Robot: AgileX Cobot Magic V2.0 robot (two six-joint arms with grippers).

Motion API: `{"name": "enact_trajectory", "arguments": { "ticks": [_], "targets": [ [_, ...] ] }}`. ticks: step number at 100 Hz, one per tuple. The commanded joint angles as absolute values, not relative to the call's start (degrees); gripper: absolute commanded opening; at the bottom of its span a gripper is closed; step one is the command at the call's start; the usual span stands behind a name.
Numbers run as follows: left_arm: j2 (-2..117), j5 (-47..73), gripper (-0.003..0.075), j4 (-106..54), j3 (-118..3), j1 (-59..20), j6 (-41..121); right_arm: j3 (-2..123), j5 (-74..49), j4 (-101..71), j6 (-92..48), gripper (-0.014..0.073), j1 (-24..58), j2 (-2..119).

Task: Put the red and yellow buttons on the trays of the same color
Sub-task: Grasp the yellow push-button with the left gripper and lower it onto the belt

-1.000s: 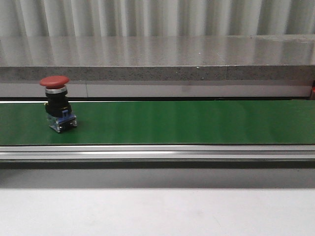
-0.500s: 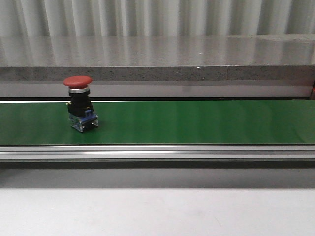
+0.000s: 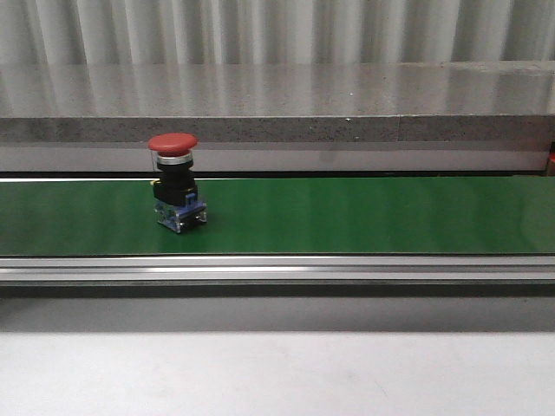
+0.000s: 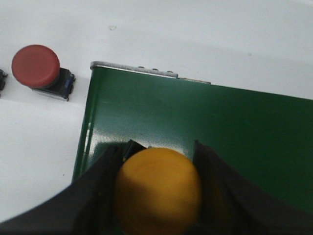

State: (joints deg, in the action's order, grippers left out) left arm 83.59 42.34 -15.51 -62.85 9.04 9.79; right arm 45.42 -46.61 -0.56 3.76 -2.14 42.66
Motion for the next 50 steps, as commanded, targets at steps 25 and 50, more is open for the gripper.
{"name": "enact_trajectory", "arguments": {
  "ticks": [25,50],
  "targets": [
    [84.96,39.52,-0.0019,-16.77,-62.56,8.49,9.97,46.91,-43.25,-0.36,3.23,-0.0067,-2.02,42.35],
    [85.11,40.08,0.0191,-16.77,-62.56,8.49,10.78,46.91,-43.25,-0.36,3.23,-0.0067,-2.02,42.35]
  ]
}}
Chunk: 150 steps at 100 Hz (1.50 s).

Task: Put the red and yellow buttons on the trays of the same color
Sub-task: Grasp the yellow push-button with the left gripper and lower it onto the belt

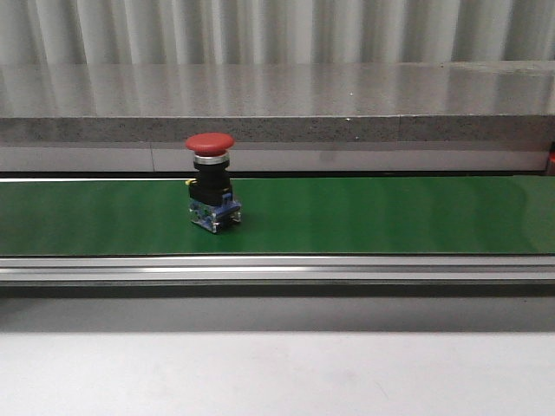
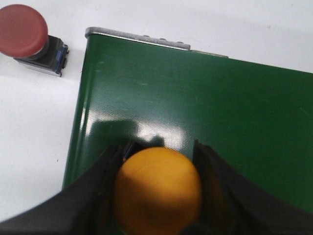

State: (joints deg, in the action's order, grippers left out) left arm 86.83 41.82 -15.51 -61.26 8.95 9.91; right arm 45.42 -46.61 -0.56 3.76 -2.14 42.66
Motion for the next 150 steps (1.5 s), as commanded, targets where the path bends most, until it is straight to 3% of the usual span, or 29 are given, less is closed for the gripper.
{"name": "enact_trajectory", "arguments": {
  "ticks": [1,15,22,27,77,103,129,138,150],
  "targets": [
    [85.11,40.09,0.0222,-16.77,-62.56,8.49,10.91,46.91,-43.25,-0.36,3.23,-0.0067,-2.02,42.35],
    [85.11,40.41,0.0554,-17.12,-62.56,8.49,11.28,46.91,-43.25,-0.36,3.23,-0.0067,-2.02,42.35],
    [85.11,40.41,0.0654,-17.14,-62.56,8.49,11.28,46.91,-43.25,-0.36,3.23,-0.0067,-2.02,42.35],
    [85.11,40.41,0.0676,-17.14,-62.56,8.49,11.31,46.91,-43.25,-0.36,3.23,-0.0067,-2.02,42.35],
    [76.3,35.97,0.0671,-16.63,-62.75,1.56,14.59,46.91,-43.25,-0.36,3.23,-0.0067,-2.02,42.35],
    [65.58,34.41,0.0671,-16.34,-61.71,0.89,14.59,46.91,-43.25,-0.36,3.23,-0.0067,-2.02,42.35],
    [51.0,30.4,0.0671,-14.73,-52.18,0.89,14.59,46.91,-43.25,-0.36,3.23,-0.0067,-2.02,42.35],
    [46.7,30.36,0.0636,-14.63,-48.64,0.89,14.59,46.91,-43.25,-0.36,3.23,-0.0067,-2.02,42.35],
    [41.24,29.97,0.0519,-14.63,-43.97,0.89,14.59,46.91,-43.25,-0.36,3.23,-0.0067,-2.02,42.35]
  ]
}}
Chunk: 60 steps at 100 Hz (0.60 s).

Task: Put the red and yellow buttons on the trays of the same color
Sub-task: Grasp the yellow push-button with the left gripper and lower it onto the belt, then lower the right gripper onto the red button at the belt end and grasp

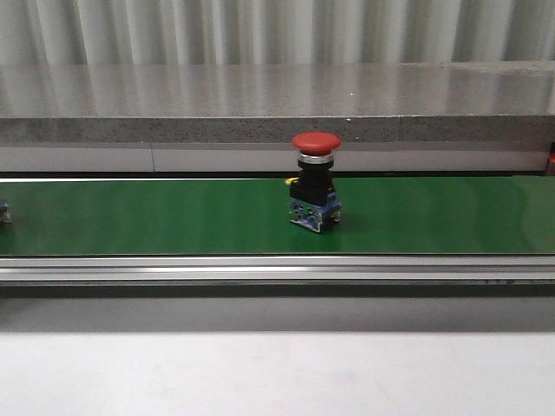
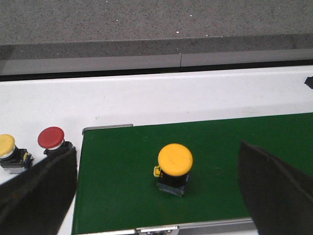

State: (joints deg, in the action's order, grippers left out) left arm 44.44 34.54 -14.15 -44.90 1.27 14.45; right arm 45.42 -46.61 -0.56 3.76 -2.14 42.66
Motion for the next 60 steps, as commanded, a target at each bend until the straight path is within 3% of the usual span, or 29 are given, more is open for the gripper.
{"name": "enact_trajectory", "arguments": {
  "ticks": [1,33,60],
  "targets": [
    [41.0,29.95,0.0501,-14.63,-43.74,0.89,14.59,46.91,-43.25,-0.36,3.23,-0.0067,-2.02,42.35],
    [37.32,27.33,0.0005,-14.63,-39.43,0.89,14.59,46.91,-43.25,-0.36,3.23,-0.0067,-2.02,42.35],
    [37.44,26.46,-0.002,-14.39,-39.43,0.89,14.59,46.91,-42.92,-0.36,3.23,-0.0067,-2.02,42.35]
  ]
}}
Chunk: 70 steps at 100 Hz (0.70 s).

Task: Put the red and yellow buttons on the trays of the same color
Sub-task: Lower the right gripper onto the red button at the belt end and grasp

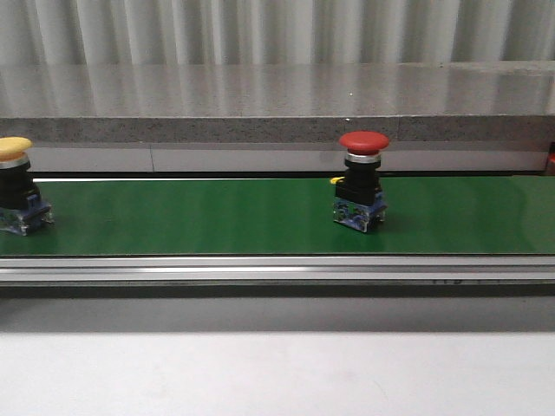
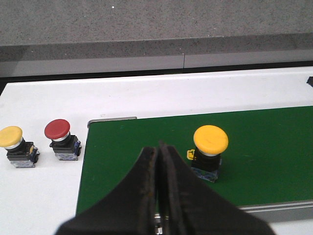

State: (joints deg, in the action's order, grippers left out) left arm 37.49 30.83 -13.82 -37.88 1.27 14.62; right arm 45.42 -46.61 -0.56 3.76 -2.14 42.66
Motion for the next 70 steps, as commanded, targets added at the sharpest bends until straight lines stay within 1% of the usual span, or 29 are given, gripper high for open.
{"name": "enact_trajectory", "arguments": {
  "ticks": [1,32,39,44,49,54,56,61,63,64,68,70],
  "targets": [
    [37.44,26.46,-0.002,-14.39,-39.43,0.89,14.59,46.91,-42.86,-0.36,3.23,-0.0067,-2.02,42.35],
    [37.44,26.46,-0.002,-14.39,-39.43,0.89,14.59,46.91,-43.49,-0.36,3.23,-0.0061,-2.02,42.35],
    [37.44,26.46,-0.002,-14.39,-39.43,0.89,14.59,46.91,-44.86,-0.36,3.23,-0.0022,-2.02,42.35],
    [37.44,26.46,-0.002,-14.39,-39.43,0.89,14.59,46.91,-45.73,-0.36,3.23,0.0037,-2.02,42.35],
    [37.44,26.46,-0.002,-14.39,-39.43,0.89,14.59,46.91,-46.37,-0.36,3.23,0.0122,-2.02,42.35],
    [37.44,26.46,-0.002,-14.39,-39.43,0.89,14.59,46.91,-46.6,-0.36,3.23,0.0251,-2.02,42.35],
    [37.44,26.46,-0.002,-14.39,-39.43,0.89,14.59,46.91,-46.66,-0.36,3.23,0.0286,-2.02,42.35],
    [37.44,26.46,-0.002,-14.39,-39.43,0.89,14.59,46.91,-46.66,-0.36,3.23,0.0434,-2.02,42.35],
    [37.44,26.46,-0.002,-14.39,-39.43,0.89,14.59,46.91,-46.66,-0.36,3.23,0.047,-2.02,42.35],
    [37.44,26.46,-0.002,-14.39,-39.43,0.89,14.59,46.91,-46.66,-0.36,3.23,0.0503,-2.02,42.35],
    [37.44,26.46,-0.002,-14.39,-39.43,0.89,14.59,46.91,-46.55,-0.36,3.23,0.0591,-2.02,42.35],
    [37.44,26.46,-0.002,-14.39,-39.43,0.89,14.59,46.91,-46.41,-0.36,3.23,0.0615,-2.02,42.35]
  ]
}}
